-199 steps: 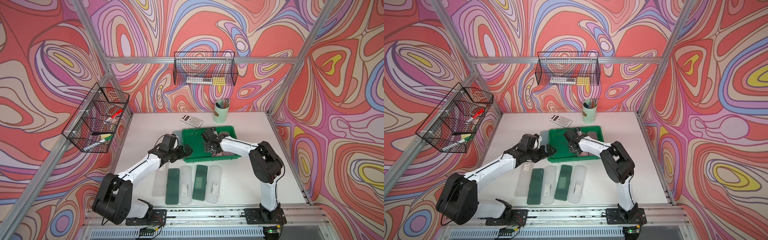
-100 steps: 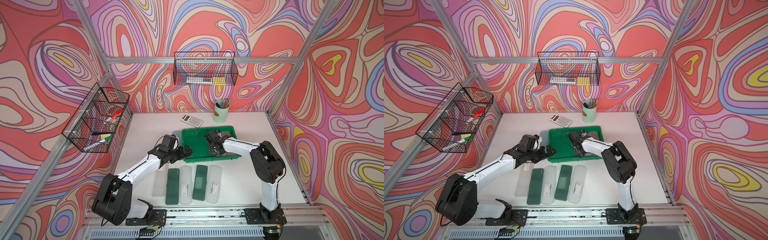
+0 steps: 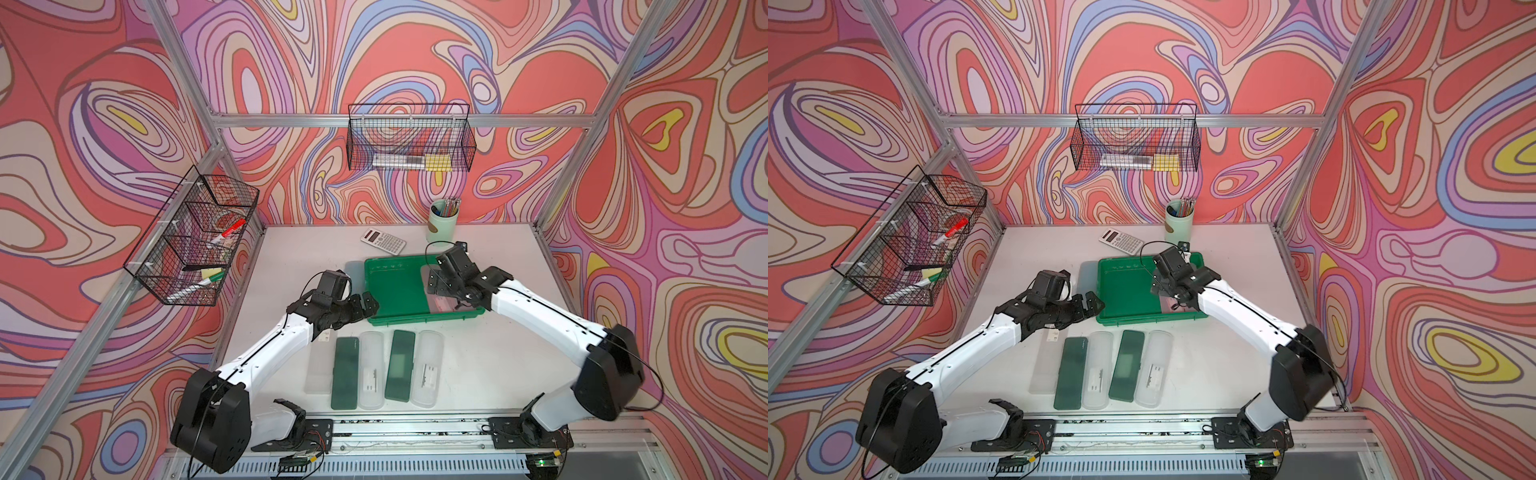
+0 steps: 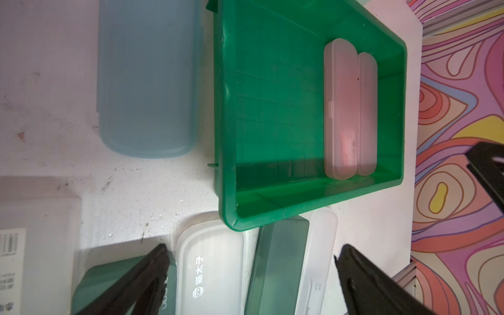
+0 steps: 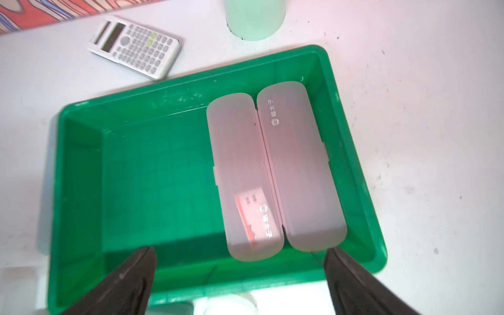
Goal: Put the pencil case into the storage box
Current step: Pick up the pencil case from the center of the board.
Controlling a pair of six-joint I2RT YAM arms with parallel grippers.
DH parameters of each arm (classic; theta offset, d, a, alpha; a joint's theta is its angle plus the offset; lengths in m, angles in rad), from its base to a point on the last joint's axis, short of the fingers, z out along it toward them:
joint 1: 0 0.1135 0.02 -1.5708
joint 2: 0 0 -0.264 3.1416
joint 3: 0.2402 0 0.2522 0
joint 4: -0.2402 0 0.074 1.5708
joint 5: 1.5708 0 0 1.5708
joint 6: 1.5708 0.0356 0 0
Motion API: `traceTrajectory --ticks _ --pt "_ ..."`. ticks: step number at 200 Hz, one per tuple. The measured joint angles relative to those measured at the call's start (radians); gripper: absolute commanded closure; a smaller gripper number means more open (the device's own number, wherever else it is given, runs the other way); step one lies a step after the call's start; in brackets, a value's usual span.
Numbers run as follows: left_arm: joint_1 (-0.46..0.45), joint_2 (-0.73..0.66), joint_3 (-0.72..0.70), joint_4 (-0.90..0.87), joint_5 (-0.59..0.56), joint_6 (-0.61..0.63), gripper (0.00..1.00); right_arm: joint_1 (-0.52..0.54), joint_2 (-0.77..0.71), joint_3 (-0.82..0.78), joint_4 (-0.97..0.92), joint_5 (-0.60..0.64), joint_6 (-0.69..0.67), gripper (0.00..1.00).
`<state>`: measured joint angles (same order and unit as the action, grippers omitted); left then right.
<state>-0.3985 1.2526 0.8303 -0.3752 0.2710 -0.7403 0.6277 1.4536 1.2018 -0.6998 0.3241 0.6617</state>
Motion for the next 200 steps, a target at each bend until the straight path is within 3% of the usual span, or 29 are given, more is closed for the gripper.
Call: traceTrajectory --ticks 30,60,111,200 --pt "-0.002 -0.044 -0.004 -0.022 -0.014 -0.013 0.01 0.087 -0.175 -0.195 -0.029 -0.051 0.101 0.02" --pt "-0.017 -0.101 -0.054 -0.028 -0.025 -0.035 0.01 0.247 -0.214 -0.337 -0.016 -0.083 0.211 0.02" --pt "-0.040 -0.172 -0.134 -0.060 -0.024 -0.055 0.01 0.476 -0.120 -0.420 0.084 -0.113 0.370 0.02" --pt "-0.042 -0.247 -0.147 -0.104 -0.013 -0.064 0.01 0.599 0.027 -0.404 0.070 -0.075 0.506 0.02"
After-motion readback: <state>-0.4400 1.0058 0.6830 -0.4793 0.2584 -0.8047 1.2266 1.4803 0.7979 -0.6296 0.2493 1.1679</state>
